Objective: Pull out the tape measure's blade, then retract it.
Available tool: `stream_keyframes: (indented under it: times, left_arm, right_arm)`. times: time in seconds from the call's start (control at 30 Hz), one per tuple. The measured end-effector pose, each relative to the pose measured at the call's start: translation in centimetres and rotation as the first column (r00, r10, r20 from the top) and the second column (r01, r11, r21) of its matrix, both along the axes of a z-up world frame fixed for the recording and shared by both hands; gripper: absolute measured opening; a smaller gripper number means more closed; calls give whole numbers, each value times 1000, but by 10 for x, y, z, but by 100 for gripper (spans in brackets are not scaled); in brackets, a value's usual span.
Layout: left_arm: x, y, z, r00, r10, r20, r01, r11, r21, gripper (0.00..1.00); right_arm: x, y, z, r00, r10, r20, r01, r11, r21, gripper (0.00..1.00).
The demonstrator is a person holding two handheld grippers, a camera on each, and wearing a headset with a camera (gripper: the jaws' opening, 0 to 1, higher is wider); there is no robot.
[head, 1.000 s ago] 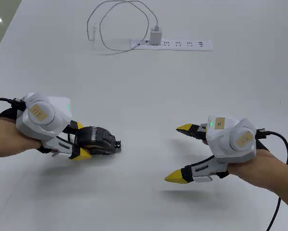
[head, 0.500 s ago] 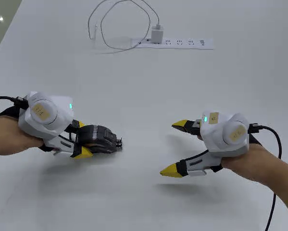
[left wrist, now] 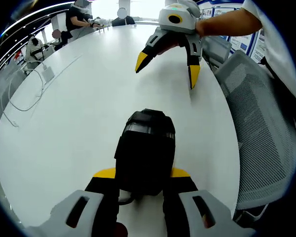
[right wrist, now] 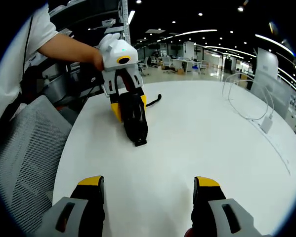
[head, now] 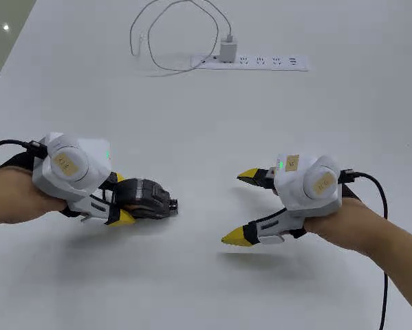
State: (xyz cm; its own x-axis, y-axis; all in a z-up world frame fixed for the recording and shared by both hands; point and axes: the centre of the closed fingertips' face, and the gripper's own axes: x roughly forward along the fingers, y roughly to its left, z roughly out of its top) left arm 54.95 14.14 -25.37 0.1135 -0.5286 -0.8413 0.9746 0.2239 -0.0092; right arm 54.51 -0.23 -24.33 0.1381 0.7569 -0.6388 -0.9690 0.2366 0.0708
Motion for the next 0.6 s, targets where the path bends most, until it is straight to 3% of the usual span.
stream_keyframes:
  times: [0.6]
  left_arm:
    - [1, 2, -1, 999, -24, 29, 23, 999, 40, 28]
  right_arm:
    - [7, 32, -2, 998, 56, 17, -57, 997, 53, 54]
